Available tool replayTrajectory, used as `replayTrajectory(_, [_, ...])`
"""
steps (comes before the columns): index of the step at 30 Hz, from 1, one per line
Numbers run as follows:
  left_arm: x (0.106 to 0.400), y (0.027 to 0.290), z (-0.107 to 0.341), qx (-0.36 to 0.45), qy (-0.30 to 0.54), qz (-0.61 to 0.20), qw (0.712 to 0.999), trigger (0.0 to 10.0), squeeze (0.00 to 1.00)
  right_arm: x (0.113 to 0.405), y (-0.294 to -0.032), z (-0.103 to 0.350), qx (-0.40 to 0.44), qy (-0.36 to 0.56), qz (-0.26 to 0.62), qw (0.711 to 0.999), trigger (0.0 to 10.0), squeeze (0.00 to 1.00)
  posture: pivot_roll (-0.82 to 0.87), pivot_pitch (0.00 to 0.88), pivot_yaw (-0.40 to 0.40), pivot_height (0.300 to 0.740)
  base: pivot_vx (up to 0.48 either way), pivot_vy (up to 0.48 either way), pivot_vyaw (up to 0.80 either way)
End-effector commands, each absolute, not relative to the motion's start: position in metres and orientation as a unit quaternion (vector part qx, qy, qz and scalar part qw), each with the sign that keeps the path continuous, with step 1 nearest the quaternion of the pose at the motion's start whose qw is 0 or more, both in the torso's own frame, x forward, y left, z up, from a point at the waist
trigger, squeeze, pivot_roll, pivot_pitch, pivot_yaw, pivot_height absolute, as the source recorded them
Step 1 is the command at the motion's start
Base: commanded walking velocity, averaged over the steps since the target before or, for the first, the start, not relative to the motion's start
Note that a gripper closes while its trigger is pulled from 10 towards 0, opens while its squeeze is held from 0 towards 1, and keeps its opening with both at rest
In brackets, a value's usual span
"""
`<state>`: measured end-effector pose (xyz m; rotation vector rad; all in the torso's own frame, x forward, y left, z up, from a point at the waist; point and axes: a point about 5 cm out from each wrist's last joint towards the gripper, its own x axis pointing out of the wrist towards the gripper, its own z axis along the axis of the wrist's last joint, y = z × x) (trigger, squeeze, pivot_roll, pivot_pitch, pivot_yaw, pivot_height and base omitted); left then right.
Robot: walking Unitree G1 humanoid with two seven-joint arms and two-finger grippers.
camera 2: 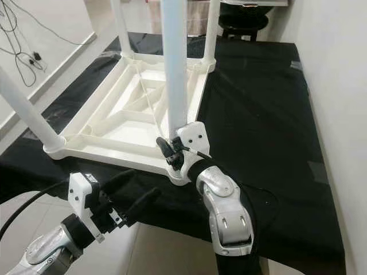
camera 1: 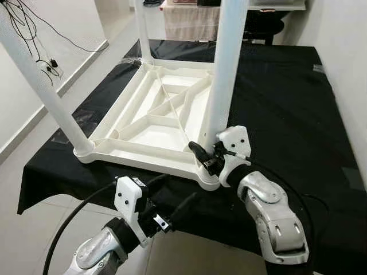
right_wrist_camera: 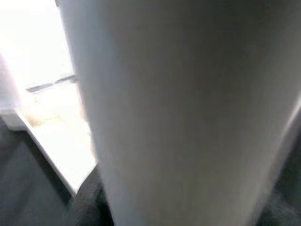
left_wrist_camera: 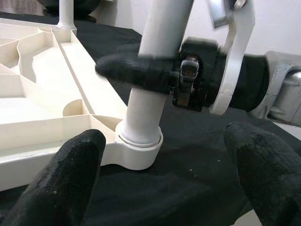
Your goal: Building children table
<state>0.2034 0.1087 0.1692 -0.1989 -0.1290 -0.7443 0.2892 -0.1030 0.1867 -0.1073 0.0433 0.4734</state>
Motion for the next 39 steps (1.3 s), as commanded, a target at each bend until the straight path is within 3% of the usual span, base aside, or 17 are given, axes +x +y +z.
replayTrajectory(1, [0.202, 0.110, 0.165, -0.097, -0.053, -0.359, 0.927, 10.0, 0.00, 0.288, -0.102, 0.164, -0.034, 0.092, 0.240, 0.966, 10.0, 1.00, 0.00, 0.178, 0.026, 0.740, 0.000, 0.000, 0.00])
replayTrajectory(5, [0.203, 0.109, 0.165, -0.098, -0.054, -0.360, 0.926, 10.0, 0.00, 0.296, -0.098, 0.186, 0.015, 0.044, 0.359, 0.932, 10.0, 1.00, 0.00, 0.174, 0.024, 0.740, 0.000, 0.000, 0.00])
replayTrajectory(6, [0.203, 0.107, 0.165, -0.099, -0.055, -0.361, 0.926, 10.0, 0.00, 0.301, -0.105, 0.203, 0.022, 0.010, 0.429, 0.903, 10.0, 1.00, 0.00, 0.174, 0.022, 0.740, 0.000, 0.000, 0.00])
replayTrajectory(8, [0.203, 0.107, 0.165, -0.099, -0.055, -0.361, 0.926, 10.0, 0.00, 0.302, -0.107, 0.206, 0.022, 0.004, 0.443, 0.896, 10.0, 1.00, 0.00, 0.174, 0.022, 0.740, 0.000, 0.000, 0.00])
replayTrajectory(9, [0.203, 0.107, 0.165, -0.100, -0.055, -0.361, 0.925, 10.0, 0.00, 0.308, -0.115, 0.213, -0.006, -0.007, 0.487, 0.873, 10.0, 0.00, 0.01, 0.174, 0.019, 0.740, 0.000, 0.000, 0.00])
replayTrajectory(15, [0.201, 0.105, 0.165, -0.101, -0.056, -0.360, 0.926, 10.0, 0.00, 0.338, -0.134, 0.222, -0.038, 0.011, 0.558, 0.829, 10.0, 0.00, 0.03, 0.174, 0.007, 0.740, 0.000, 0.000, 0.00])
replayTrajectory(17, [0.201, 0.105, 0.166, -0.101, -0.056, -0.360, 0.926, 10.0, 0.00, 0.344, -0.135, 0.224, -0.039, 0.014, 0.556, 0.830, 10.0, 0.00, 0.04, 0.175, 0.007, 0.740, 0.000, 0.000, 0.00])
replayTrajectory(18, [0.200, 0.105, 0.166, -0.101, -0.056, -0.359, 0.926, 10.0, 0.00, 0.350, -0.136, 0.225, -0.037, 0.017, 0.556, 0.830, 9.0, 0.00, 0.04, 0.176, 0.007, 0.740, 0.000, 0.000, 0.00])
replayTrajectory(19, [0.200, 0.105, 0.166, -0.101, -0.056, -0.359, 0.926, 10.0, 0.00, 0.350, -0.136, 0.225, -0.037, 0.017, 0.556, 0.830, 9.0, 0.00, 0.04, 0.176, 0.007, 0.740, 0.000, 0.000, 0.00])
replayTrajectory(20, [0.200, 0.105, 0.166, -0.101, -0.056, -0.358, 0.927, 10.0, 0.00, 0.355, -0.136, 0.228, -0.033, 0.017, 0.557, 0.829, 0.0, 0.00, 0.04, 0.176, 0.005, 0.740, 0.000, 0.000, 0.00])
replayTrajectory(27, [0.199, 0.104, 0.166, -0.101, -0.055, -0.356, 0.927, 10.0, 0.00, 0.366, -0.139, 0.237, -0.023, 0.008, 0.577, 0.816, 0.0, 0.00, 0.04, 0.179, 0.004, 0.740, 0.000, 0.000, 0.00])
replayTrajectory(31, [0.199, 0.104, 0.166, -0.102, -0.056, -0.357, 0.927, 10.0, 0.00, 0.368, -0.153, 0.223, -0.047, 0.024, 0.542, 0.839, 0.0, 0.00, 0.04, 0.182, 0.005, 0.740, 0.000, 0.000, 0.00])
replayTrajectory(33, [0.199, 0.104, 0.167, -0.102, -0.057, -0.357, 0.927, 10.0, 0.00, 0.368, -0.159, 0.213, -0.062, 0.040, 0.469, 0.880, 0.0, 0.00, 0.02, 0.189, -0.008, 0.740, 0.000, 0.000, 0.00])
replayTrajectory(36, [0.199, 0.104, 0.167, -0.102, -0.057, -0.357, 0.927, 10.0, 0.00, 0.369, -0.161, 0.210, -0.066, 0.044, 0.450, 0.890, 0.0, 0.00, 0.02, 0.189, -0.008, 0.740, 0.000, 0.000, 0.00])
replayTrajectory(37, [0.199, 0.106, 0.167, -0.101, -0.058, -0.355, 0.927, 10.0, 0.00, 0.350, -0.163, 0.185, -0.067, 0.050, 0.191, 0.978, 0.0, 0.00, 0.01, 0.195, -0.010, 0.740, 0.000, 0.000, 0.00])
replayTrajectory(38, [0.200, 0.108, 0.168, -0.101, -0.058, -0.355, 0.928, 10.0, 0.00, 0.326, -0.162, 0.169, -0.044, 0.079, 0.114, 0.989, 0.0, 0.00, 0.00, 0.197, 0.007, 0.740, 0.000, 0.000, 0.00])
replayTrajectory(39, [0.200, 0.108, 0.168, -0.101, -0.058, -0.355, 0.928, 10.0, 0.00, 0.326, -0.162, 0.169, -0.044, 0.079, 0.114, 0.989, 0.0, 0.00, 0.00, 0.197, 0.007, 0.740, 0.000, 0.000, 0.00])
